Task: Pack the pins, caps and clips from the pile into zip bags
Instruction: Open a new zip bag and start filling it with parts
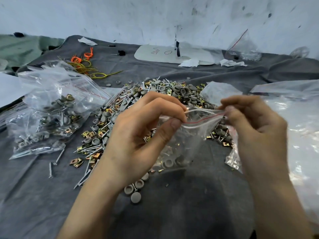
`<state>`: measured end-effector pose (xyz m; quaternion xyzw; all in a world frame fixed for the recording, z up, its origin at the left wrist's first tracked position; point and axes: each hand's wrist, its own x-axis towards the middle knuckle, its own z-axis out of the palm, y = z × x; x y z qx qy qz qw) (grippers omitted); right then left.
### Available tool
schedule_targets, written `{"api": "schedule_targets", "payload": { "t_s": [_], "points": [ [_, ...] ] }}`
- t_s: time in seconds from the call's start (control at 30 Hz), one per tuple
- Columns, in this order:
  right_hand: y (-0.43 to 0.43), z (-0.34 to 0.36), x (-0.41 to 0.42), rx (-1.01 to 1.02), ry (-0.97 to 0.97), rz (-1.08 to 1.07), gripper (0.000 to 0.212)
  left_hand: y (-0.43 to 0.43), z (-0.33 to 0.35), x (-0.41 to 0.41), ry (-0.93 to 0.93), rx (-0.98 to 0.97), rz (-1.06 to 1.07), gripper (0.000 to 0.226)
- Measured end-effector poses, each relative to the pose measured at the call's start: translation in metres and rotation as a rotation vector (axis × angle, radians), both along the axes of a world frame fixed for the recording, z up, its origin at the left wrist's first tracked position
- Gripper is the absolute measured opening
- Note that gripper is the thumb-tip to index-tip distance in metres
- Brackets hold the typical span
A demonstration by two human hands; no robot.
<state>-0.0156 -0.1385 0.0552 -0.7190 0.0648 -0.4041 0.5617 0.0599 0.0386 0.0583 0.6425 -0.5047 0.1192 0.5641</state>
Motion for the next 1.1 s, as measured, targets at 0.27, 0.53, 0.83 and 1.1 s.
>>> {"api": "schedule_targets", "payload": {
  "t_s": [0.27,0.53,0.83,1.1],
  "points": [
    [0.016,-0.045,0.021,-0.331,0.86,0.373,0.019,0.016,0.004,0.01,0.01,-0.118,0.098,0.013],
    [0.044,-0.05,0.027,-0.582,0.822,0.371,0.023,0.022,0.006,0.012,-0.055,-0.166,0.194,0.018],
    [0.043,-0.05,0.029,-0.679,0.705,0.359,0.017,0.021,0.006,0.011,-0.073,-0.137,0.228,0.023],
    [0.013,-0.044,0.025,-0.556,0.726,0.245,0.018,0.02,0.005,0.011,-0.047,-0.137,0.216,0.022]
  ]
}}
